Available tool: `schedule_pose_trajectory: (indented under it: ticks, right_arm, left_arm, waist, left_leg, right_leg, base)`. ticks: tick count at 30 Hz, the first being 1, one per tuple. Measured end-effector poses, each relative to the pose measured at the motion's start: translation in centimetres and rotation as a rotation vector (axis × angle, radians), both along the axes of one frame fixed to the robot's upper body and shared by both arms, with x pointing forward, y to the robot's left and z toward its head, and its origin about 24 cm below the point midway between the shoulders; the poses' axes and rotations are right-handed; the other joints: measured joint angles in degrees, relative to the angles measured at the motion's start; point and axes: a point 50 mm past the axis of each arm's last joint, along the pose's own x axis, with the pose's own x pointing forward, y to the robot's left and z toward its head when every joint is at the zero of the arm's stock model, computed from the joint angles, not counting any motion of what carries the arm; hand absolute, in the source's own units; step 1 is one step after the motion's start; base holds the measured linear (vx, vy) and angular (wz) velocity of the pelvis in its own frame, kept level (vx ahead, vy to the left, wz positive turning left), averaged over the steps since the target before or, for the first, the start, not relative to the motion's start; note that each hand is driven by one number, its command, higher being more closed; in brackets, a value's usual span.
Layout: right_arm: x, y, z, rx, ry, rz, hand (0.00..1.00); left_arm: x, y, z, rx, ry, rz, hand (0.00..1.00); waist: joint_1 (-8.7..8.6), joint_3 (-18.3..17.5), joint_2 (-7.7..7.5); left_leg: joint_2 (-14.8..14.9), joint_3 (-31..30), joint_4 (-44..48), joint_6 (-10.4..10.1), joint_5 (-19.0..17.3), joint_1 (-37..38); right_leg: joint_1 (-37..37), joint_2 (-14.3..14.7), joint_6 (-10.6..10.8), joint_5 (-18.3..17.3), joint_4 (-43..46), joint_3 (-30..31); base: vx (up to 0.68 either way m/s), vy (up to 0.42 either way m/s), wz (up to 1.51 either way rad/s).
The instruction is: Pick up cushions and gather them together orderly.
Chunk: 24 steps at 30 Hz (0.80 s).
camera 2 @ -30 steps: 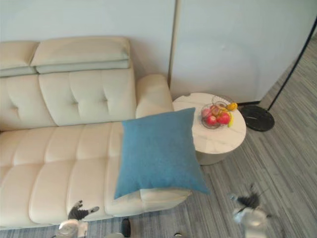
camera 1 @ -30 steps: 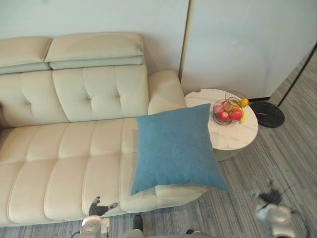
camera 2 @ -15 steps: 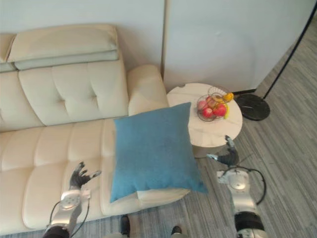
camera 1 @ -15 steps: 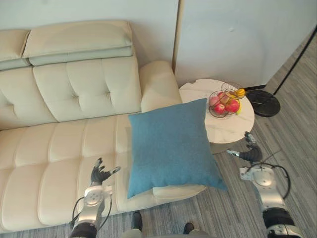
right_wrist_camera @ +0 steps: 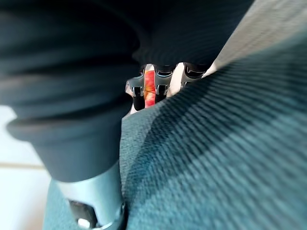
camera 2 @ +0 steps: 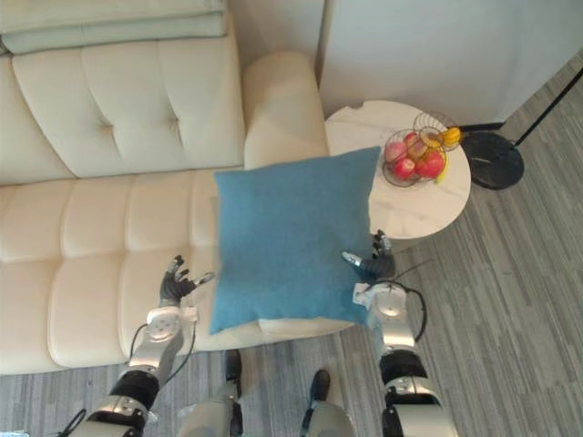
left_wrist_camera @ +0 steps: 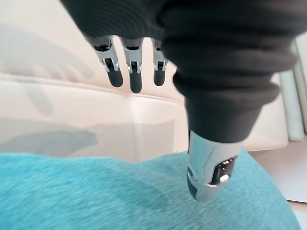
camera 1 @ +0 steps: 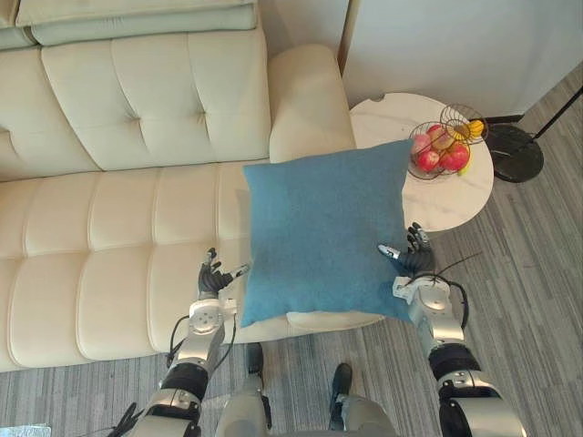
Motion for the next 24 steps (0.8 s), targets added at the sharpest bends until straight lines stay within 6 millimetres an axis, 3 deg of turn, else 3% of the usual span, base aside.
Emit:
schedule_pose_trajectory:
  ticks: [6,9,16,17,18,19,24]
  right_arm:
    - [1.2,0.3,1.6,0.023,-0.051,-0.022,0.00]
    - [1.6,0.4,1.5,0.025,-0.038,-0.027,0.00]
    - [2.9,0.9,3.0,0.082,-0.085,-0.035,0.00]
    - [3.0,0.8,3.1,0.101,-0.095,-0.043,1.00]
    - [3.0,0.9,3.2,0.104,-0.101,-0.044,1.00]
    - [3.1,0.9,3.3,0.107,-0.106,-0.044,1.00]
    - [3.3,0.9,3.9,0.150,-0.141,-0.056,1.00]
  left_arm:
    - [1.6,-1.1,1.0,-0.005,-0.027,-0.039,0.00]
    - [2.7,-2.4,2.0,0.004,-0.052,-0.093,0.00]
    - [5.8,-5.4,5.9,0.010,-0.169,-0.192,0.00]
    - [6.0,-5.6,6.3,0.009,-0.180,-0.203,0.00]
    - [6.2,-5.7,6.5,0.004,-0.188,-0.203,0.00]
    - [6.3,-5.8,6.8,-0.006,-0.194,-0.202,1.00]
    - [6.8,-6.6,8.1,-0.040,-0.243,-0.213,1.00]
  waist:
    - [-0.02,4.52,0.47]
    - [0.05,4.81,0.52]
    - [0.10,7.33,0.47]
    - [0.17,7.38,0.47]
    - [0.20,7.44,0.50]
    - [0.21,7.57,0.55]
    - [0.37,7.59,0.56]
  left_leg:
    - [0.36,-0.30,-0.05,0.18,2.13,-1.91]
    - [0.75,-0.65,-0.08,0.01,2.59,-4.77]
    - [1.06,-1.54,-0.05,0.37,4.22,-7.30]
    - [1.09,-1.52,-0.05,0.25,4.53,-7.73]
    - [1.12,-1.53,-0.05,0.26,4.62,-8.09]
    - [1.13,-1.56,-0.04,0.25,4.67,-8.27]
    - [1.07,-1.25,-0.04,0.21,4.76,-9.07]
  right_leg:
    - [-1.81,0.36,0.02,0.12,0.60,-0.28]
    - [-5.06,0.48,-0.15,0.25,1.99,-0.15]
    - [-8.07,0.51,-0.25,1.08,3.09,0.10]
    - [-8.70,0.53,-0.27,1.09,3.39,0.21]
    - [-9.19,0.54,-0.28,1.07,3.75,0.22]
    - [-9.38,0.57,-0.28,1.07,3.85,0.22]
    - [-10.69,0.63,-0.29,1.05,4.41,0.92]
  base:
    - [-0.14,0.015,0.03]
    - [-0.12,0.026,0.05]
    - [-0.02,0.007,0.00]
    - [0.00,0.000,0.00]
    - [0.00,0.000,0.00]
    - [0.00,0.000,0.00]
    - [0.02,-0.001,-0.03]
